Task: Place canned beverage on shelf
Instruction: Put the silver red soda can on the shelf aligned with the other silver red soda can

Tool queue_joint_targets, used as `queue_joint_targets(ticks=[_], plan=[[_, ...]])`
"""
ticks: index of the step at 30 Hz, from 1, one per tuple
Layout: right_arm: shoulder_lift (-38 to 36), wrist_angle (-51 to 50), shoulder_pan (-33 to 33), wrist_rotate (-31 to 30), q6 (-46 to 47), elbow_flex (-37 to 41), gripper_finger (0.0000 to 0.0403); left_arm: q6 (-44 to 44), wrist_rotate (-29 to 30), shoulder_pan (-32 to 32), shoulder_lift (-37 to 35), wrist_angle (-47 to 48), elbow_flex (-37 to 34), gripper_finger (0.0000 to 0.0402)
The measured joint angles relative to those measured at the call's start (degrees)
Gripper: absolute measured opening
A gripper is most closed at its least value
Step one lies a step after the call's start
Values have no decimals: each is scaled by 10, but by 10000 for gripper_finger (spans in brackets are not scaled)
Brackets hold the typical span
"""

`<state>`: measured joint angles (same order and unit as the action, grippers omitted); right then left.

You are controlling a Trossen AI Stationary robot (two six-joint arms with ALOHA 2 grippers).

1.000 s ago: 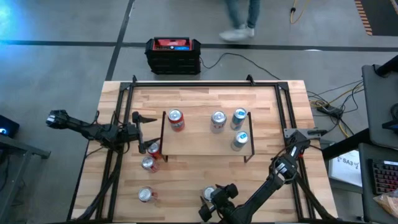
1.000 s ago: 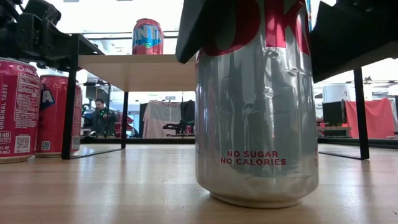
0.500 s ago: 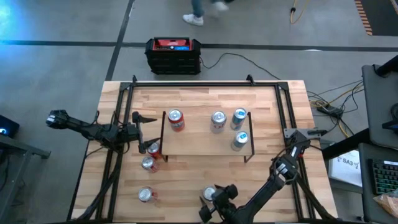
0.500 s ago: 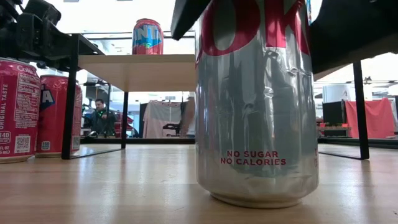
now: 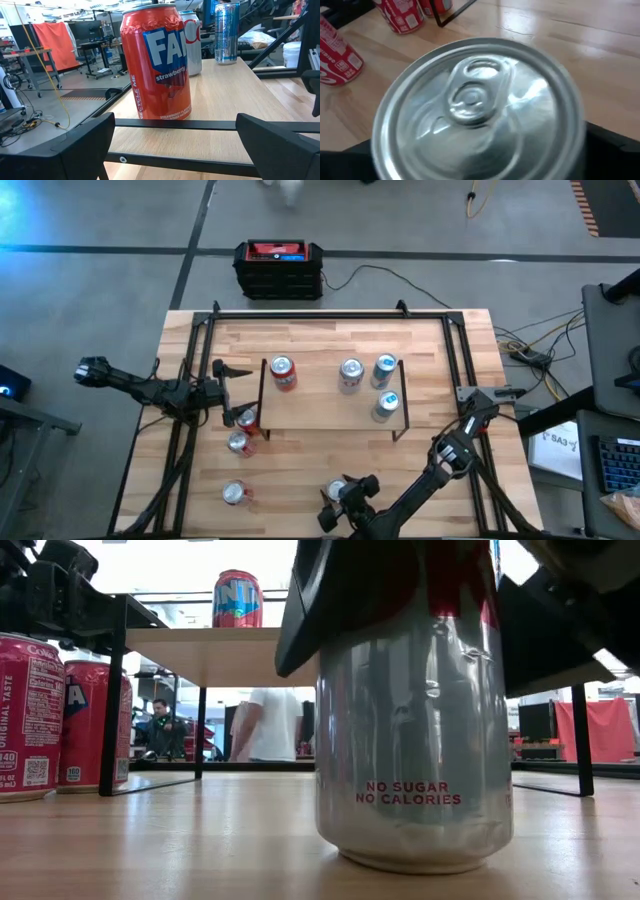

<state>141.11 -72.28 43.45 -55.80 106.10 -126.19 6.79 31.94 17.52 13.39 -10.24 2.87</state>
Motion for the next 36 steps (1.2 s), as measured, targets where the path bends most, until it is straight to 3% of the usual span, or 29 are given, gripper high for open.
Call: queue_joint_targets(ticks=[4,16,24,36], plan=[[1,7,0,-2,-8,0,288,0,0,0,0,0,0,400],[0,1,7,4,-5,-5,287,0,0,0,0,0,0,400],[-2,-113,9,3,8,-89,287,0,0,0,0,0,0,400],[-86,-177,8,-55,-19,-87,287,0,0,0,0,0,0,400]])
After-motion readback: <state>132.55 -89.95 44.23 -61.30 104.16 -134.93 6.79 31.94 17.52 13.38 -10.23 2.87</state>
